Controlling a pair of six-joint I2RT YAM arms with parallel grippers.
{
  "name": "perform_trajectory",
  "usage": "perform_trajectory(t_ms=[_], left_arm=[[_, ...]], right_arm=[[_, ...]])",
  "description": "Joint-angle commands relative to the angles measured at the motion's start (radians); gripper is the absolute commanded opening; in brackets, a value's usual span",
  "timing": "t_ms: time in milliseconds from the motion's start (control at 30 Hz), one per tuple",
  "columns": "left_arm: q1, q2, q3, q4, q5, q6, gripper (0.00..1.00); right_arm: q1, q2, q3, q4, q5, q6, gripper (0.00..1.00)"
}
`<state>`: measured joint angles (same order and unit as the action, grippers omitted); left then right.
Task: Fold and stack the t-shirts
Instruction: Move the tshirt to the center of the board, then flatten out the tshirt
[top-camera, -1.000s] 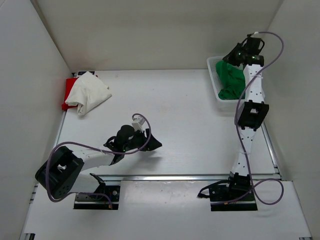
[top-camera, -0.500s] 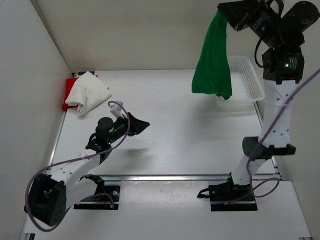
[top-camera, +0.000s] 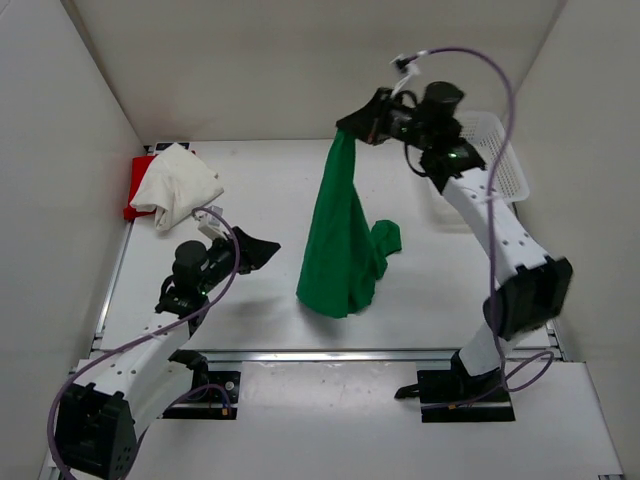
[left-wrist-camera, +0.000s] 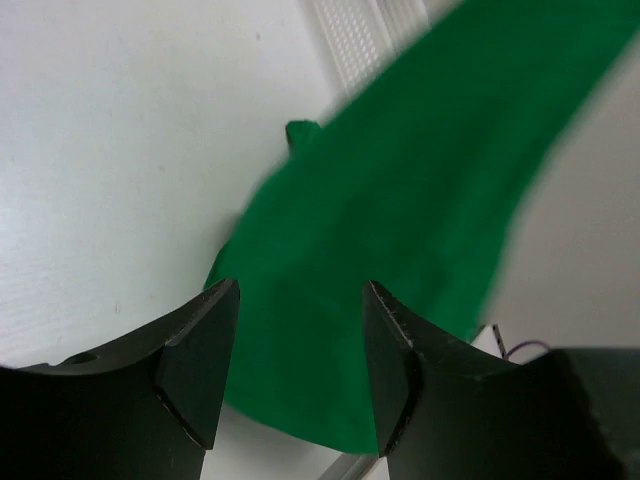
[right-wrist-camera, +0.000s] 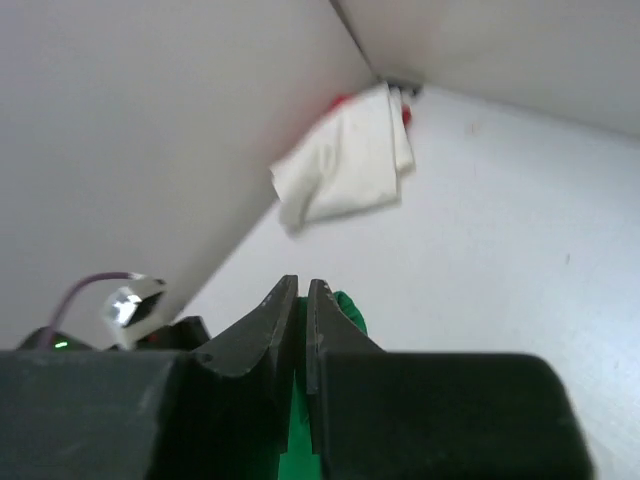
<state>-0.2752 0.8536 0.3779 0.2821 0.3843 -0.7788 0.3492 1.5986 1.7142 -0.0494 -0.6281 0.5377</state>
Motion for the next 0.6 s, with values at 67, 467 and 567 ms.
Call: perform_trajectory(t_ms=[67,467,567], left_arm=[[-0.061,0.016,-0.028,-0.021,-0.030,0.045,0.62],[-0.119,-0.122,-0.016,-0.305,-0.284,0.225,0.61],[-0.215,-0.036,0.030,-0.325,-0.357,0.245,0.62]], right_arm=[[0.149,0.158,0.216,-0.140,0.114,-0.128,0.00],[0.267,0.684,1.009,-0.613,0.267,-0.245,0.48],[0.208,0.552,0.857,-0.656,0.366,-0.338,0.61]])
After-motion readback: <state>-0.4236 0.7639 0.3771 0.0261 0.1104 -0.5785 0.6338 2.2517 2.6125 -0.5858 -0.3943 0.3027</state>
